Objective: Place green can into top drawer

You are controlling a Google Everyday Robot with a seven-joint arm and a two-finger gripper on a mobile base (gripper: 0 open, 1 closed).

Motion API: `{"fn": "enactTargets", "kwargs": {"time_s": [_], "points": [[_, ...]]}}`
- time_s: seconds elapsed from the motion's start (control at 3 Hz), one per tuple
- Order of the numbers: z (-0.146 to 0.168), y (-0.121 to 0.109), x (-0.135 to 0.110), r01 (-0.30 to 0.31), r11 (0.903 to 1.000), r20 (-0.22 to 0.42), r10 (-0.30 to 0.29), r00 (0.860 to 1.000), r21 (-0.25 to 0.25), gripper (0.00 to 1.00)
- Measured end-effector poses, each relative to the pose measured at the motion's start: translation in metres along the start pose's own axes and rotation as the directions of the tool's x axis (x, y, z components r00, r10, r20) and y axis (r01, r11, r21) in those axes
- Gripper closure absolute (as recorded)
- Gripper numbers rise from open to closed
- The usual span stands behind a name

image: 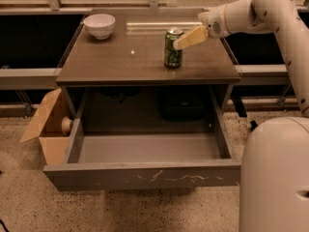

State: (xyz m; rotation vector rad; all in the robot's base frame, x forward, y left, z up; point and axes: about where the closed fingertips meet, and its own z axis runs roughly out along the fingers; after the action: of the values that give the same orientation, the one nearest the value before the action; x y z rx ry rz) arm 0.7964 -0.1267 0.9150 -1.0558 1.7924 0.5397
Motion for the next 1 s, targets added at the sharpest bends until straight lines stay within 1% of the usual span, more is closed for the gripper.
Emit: {"fn": "enactTargets", "kwargs": {"time_s": [0.67, 1.0], "points": [[0.020, 0.008, -0.006, 0.000, 0.9991, 0.012, 0.001, 1.000, -0.041, 0.00], [0.023, 0.009, -0.006, -0.001, 0.9988, 0.012, 0.001, 1.000, -0.048, 0.18]]}}
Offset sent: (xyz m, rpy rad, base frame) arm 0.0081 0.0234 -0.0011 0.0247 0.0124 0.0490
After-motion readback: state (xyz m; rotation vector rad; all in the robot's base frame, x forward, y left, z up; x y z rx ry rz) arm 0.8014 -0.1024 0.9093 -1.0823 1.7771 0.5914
